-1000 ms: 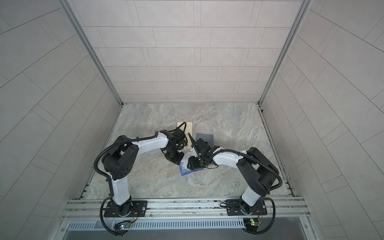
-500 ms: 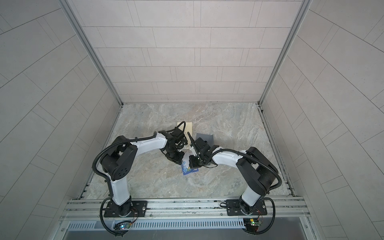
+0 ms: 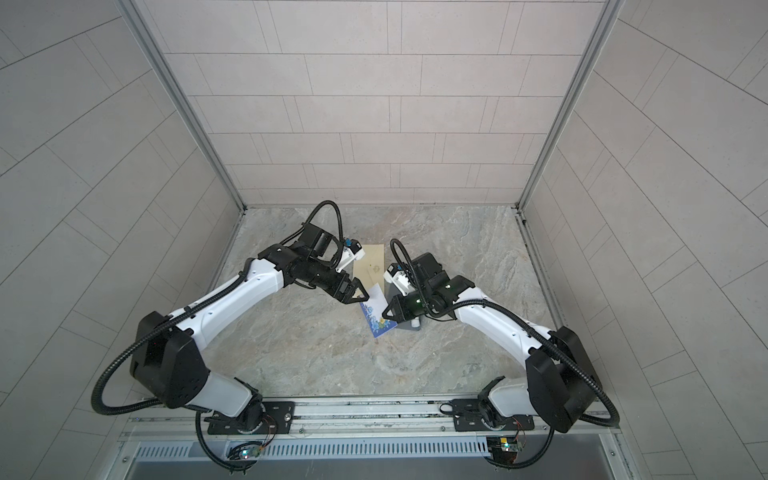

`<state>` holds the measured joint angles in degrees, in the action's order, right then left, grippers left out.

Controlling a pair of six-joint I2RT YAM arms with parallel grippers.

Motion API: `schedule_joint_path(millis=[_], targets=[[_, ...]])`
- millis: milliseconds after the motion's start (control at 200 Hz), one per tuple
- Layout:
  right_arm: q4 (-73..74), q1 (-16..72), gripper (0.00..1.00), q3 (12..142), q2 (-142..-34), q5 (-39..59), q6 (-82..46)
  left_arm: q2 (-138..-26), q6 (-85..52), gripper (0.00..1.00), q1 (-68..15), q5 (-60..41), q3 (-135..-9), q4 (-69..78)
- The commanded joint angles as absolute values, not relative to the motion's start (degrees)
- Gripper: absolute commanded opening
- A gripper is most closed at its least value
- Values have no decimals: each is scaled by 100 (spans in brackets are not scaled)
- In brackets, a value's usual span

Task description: Place the letter into the envelope and seal it

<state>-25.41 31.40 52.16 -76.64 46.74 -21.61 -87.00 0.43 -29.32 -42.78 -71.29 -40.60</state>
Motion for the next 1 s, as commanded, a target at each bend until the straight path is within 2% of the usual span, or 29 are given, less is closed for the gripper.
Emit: schedule_joint_path(millis=[0, 150, 430, 530, 565, 600, 680, 746, 781, 821, 906, 996], targets=[[-2914, 3103, 0, 5319, -7422, 5511, -1672, -8682, 538, 89, -2942, -4980, -6949, -4306], [-3036, 3089, 0, 5383, -7340, 6158, -1454, -8602, 579, 90, -2945, -5124, -6892, -4231], [-3485, 3094, 0, 5663, -7692, 6439, -970, -8744, 544, 90, -3104, -6015, -6929, -4205], [-3523, 3063, 0, 5791, -7858, 6442, -897, -8799, 554, 83, -3206, -6178, -6918, -4210], [-3524, 3058, 0, 5830, -7904, 6436, -888, -8818, 541, 78, -3225, -6226, -6917, -4211], [-3541, 3045, 0, 5863, -7949, 6386, -869, -8834, 540, 68, -3255, -6231, -6918, -4215], [-3684, 2993, 0, 5970, -8038, 6245, -792, -8834, 521, 43, -3271, -6274, -6930, -4209], [-3742, 2922, 0, 6005, -8055, 6030, -794, -8833, 510, 18, -3270, -6206, -6952, -4206], [-3729, 2861, 0, 6008, -8032, 5849, -859, -8805, 466, 8, -3270, -6137, -6957, -4163], [-3667, 2797, 9, 5987, -7988, 5626, -959, -8774, 310, 0, -3262, -5959, -6939, -4008], [-3239, 2629, 36, 5819, -7736, 4944, -1475, -8718, -405, 0, -3237, -5291, -6880, -3331], [-2364, 2419, 56, 5398, -7377, 4386, -2290, -8689, -1496, 0, -3182, -4236, -6824, -2476]])
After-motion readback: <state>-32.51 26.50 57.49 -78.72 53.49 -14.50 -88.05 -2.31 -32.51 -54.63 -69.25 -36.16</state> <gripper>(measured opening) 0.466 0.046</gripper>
